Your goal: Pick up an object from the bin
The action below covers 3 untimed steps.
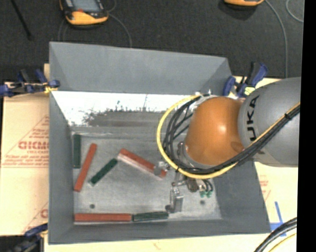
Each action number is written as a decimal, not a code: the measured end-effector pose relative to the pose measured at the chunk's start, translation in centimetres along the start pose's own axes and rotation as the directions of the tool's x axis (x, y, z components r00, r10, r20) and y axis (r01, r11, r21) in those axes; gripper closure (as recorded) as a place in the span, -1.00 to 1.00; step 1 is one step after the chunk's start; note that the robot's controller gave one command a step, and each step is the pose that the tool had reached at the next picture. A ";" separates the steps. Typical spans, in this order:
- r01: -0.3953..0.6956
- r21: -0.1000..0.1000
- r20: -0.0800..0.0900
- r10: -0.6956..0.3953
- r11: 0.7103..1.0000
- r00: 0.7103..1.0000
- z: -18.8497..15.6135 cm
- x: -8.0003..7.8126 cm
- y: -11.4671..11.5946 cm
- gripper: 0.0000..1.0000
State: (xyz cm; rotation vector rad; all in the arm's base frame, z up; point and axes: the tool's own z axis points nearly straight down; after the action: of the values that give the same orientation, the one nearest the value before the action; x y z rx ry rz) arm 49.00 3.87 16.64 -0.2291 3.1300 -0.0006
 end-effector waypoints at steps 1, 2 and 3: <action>-0.064 0.000 0.007 0.064 0.998 0.998 3.5 -0.1 1.5 -1.00; -0.121 -0.001 0.002 0.121 0.993 0.993 9.4 1.0 1.0 1.00; -0.121 -0.001 0.002 0.121 0.993 0.993 9.4 1.0 1.0 1.00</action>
Offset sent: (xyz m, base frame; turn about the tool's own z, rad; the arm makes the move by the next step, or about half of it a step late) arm -0.0129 0.0090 -0.0964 0.1240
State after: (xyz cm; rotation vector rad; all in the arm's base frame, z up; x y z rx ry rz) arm 47.92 4.74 7.20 -0.0394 3.1361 0.0013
